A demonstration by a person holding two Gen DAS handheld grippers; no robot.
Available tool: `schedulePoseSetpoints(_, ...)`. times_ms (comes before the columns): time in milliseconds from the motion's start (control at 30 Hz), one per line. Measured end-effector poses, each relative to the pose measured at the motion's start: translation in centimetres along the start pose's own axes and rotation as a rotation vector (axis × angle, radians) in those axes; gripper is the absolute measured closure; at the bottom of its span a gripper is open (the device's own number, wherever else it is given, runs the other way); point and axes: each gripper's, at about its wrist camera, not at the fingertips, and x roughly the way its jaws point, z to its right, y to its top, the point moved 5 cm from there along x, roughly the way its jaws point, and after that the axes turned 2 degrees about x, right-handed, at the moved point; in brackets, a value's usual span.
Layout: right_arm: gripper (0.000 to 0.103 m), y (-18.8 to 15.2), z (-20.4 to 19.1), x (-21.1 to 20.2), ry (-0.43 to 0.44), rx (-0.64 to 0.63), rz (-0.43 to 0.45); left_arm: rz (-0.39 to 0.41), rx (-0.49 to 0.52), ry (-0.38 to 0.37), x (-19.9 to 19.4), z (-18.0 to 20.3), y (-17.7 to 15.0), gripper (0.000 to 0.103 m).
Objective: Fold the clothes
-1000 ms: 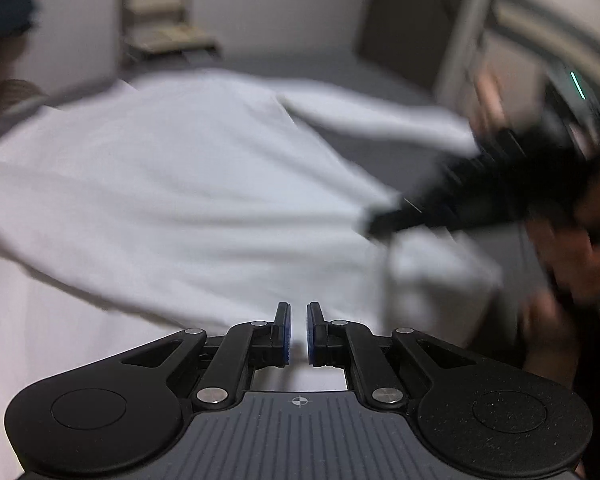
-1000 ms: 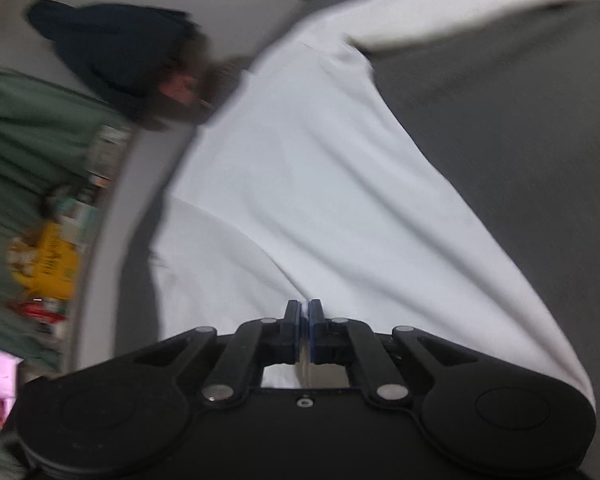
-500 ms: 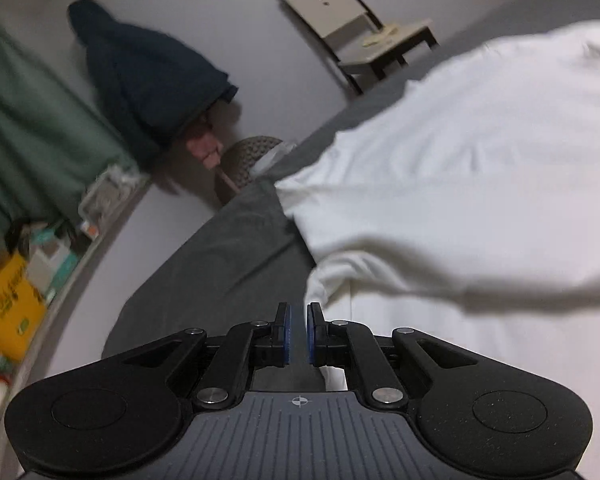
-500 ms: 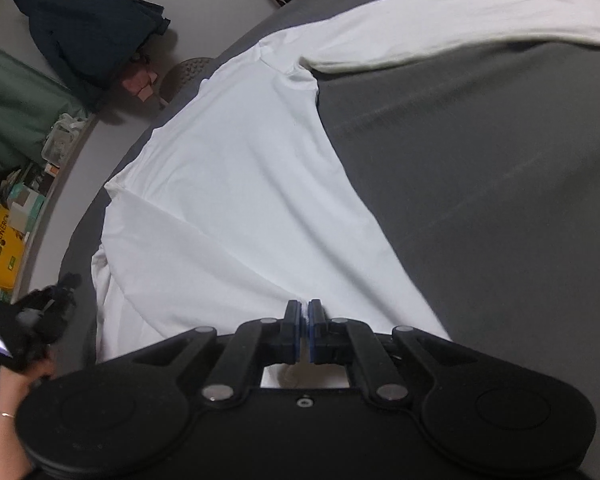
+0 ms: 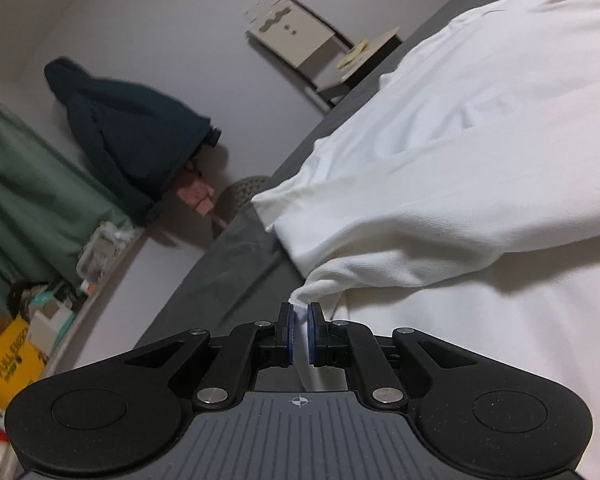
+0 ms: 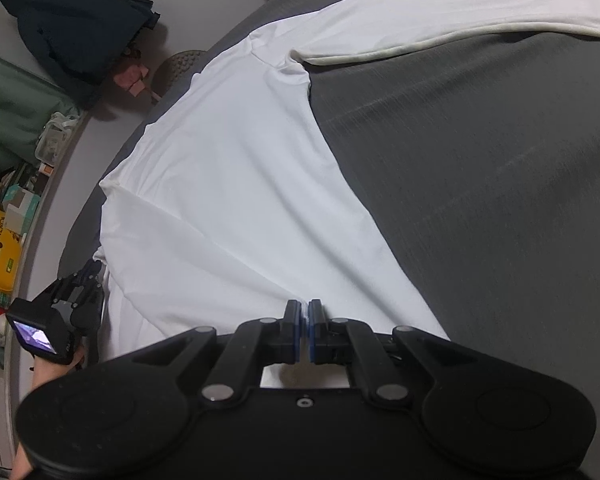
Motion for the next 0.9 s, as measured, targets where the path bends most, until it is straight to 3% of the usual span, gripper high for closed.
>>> schedulePoseSetpoints(67,0.098,0.0,-0.1,0.0,0.0,-0.003,0.0,0.029,0.046,0.005,-0.7,0.3,0.0,0.09)
schedulePoseSetpoints(100,0.098,0.0,0.0,0.1,0.0,0.0,-0.001,0.037,0.043,0.008,-0.9,0.2,-0.1,0.064)
schedulePoseSetpoints(133,0.098,0.0,0.0,0.2,-0.001,0.003,-0.003,0.045,0.03,0.015,-1.0,0.1,-0.1,0.018)
schedulePoseSetpoints(167,0.098,0.0,0.0,0.3,-0.001,0.006,-0.004,0.055,-0.002,0.032,-1.0,-0.3,-0.2,0.003)
schedulePoseSetpoints(200,0.098,0.0,0.1,0.4,-0.001,0.008,-0.007,0.063,-0.032,0.035,-1.0,-0.7,-0.2,0.0)
schedulePoseSetpoints(267,0.098,0.0,0.2,0.5,0.001,0.009,-0.008,0.068,-0.071,0.006,-0.8,-1.3,-0.2,0.0)
schedulePoseSetpoints(533,0.098,-0.2,0.3,0.7,0.014,0.022,-0.013,0.057,0.001,0.119,1.3,-1.6,-0.1,0.001)
schedulePoseSetpoints(700,0.095,-0.1,0.3,0.6,0.053,0.03,0.006,0.006,-0.005,0.119,2.1,-1.7,-0.7,0.028)
schedulePoseSetpoints(767,0.092,-0.2,0.4,0.9,0.064,0.03,-0.002,-0.014,-0.019,0.123,2.4,-1.8,-0.8,0.031)
schedulePoseSetpoints(833,0.092,-0.4,0.5,1.3,0.077,0.041,-0.01,-0.035,-0.032,0.126,2.6,-1.8,-1.0,0.047)
schedulePoseSetpoints(900,0.093,-0.5,0.5,1.6,0.089,0.051,-0.003,-0.055,-0.046,0.13,2.8,-1.9,-1.2,0.051)
